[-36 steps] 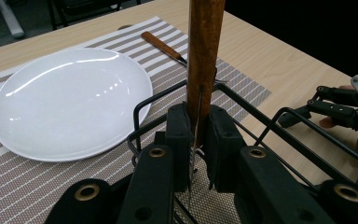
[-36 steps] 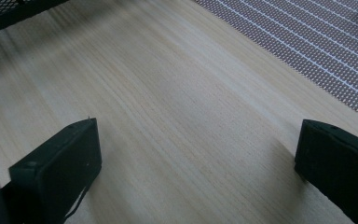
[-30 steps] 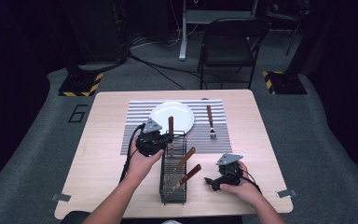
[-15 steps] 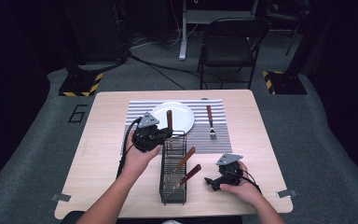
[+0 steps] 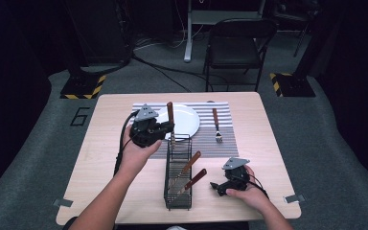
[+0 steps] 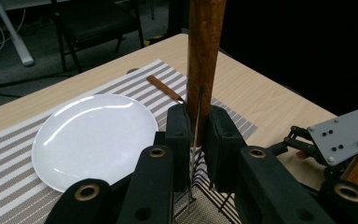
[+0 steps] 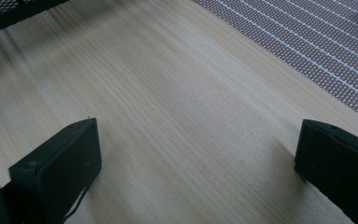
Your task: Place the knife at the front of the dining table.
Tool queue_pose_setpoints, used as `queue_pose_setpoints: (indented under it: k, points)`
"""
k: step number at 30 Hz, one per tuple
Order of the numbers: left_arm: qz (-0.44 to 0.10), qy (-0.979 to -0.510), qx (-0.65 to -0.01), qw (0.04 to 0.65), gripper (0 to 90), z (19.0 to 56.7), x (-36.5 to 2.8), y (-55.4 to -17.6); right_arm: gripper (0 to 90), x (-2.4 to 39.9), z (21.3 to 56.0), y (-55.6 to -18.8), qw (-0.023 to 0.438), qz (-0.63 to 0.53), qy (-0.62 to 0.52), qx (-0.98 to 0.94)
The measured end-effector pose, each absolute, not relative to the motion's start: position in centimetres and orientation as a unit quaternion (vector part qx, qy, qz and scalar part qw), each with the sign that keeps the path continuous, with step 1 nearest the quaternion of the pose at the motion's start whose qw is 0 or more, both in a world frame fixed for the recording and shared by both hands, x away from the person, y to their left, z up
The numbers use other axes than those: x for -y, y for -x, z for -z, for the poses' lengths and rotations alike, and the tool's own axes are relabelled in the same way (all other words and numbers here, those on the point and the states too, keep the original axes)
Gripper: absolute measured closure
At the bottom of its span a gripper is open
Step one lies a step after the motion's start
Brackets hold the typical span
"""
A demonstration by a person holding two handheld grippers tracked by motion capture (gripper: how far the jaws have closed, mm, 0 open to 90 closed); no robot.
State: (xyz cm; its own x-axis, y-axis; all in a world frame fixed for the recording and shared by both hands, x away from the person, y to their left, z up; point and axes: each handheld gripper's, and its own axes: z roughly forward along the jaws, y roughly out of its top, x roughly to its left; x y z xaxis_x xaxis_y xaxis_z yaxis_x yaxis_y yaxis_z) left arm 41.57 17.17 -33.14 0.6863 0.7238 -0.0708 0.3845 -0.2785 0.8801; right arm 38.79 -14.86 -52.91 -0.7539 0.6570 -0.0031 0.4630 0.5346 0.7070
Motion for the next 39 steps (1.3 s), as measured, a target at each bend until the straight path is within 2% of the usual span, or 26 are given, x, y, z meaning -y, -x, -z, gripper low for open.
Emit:
queue_pose_setpoints:
  k: [16,39]
  points:
    - [-0.193,-0.77,-0.36,0.491,80.7,30.4,-18.7,-42.0,0.0,14.8,52.9,-38.7,0.133,-0.356,-0.327,-0.865]
    - [-0.196,-0.755,-0.426,0.459,80.7,33.5,-22.3,-44.6,0.0,14.8,52.9,-38.8,0.136,-0.358,-0.324,-0.865]
